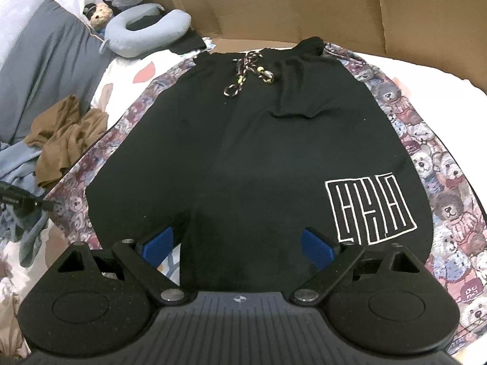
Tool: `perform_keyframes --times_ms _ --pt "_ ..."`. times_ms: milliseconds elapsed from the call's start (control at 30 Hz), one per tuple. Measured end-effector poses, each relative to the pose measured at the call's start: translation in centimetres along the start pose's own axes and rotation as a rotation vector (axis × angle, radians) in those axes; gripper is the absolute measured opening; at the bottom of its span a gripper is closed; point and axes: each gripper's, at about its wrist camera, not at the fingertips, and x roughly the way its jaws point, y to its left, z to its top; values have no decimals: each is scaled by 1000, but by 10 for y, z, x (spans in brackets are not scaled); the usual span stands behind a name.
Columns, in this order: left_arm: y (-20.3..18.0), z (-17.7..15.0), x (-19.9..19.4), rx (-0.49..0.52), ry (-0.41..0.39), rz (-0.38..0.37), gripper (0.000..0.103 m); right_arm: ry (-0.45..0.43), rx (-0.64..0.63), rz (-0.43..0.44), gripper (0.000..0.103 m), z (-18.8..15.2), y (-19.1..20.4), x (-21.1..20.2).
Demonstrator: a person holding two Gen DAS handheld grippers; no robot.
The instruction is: Fold clothes
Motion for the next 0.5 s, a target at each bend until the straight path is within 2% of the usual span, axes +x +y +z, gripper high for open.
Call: perform_keyframes --times_ms 233,500 --pt "-29 19 1 -67 -27 -39 10 -22 9 25 94 4 -3 -5" --pt "-70 36 16 -126 -48 -137 10 -40 -10 70 94 6 2 -7"
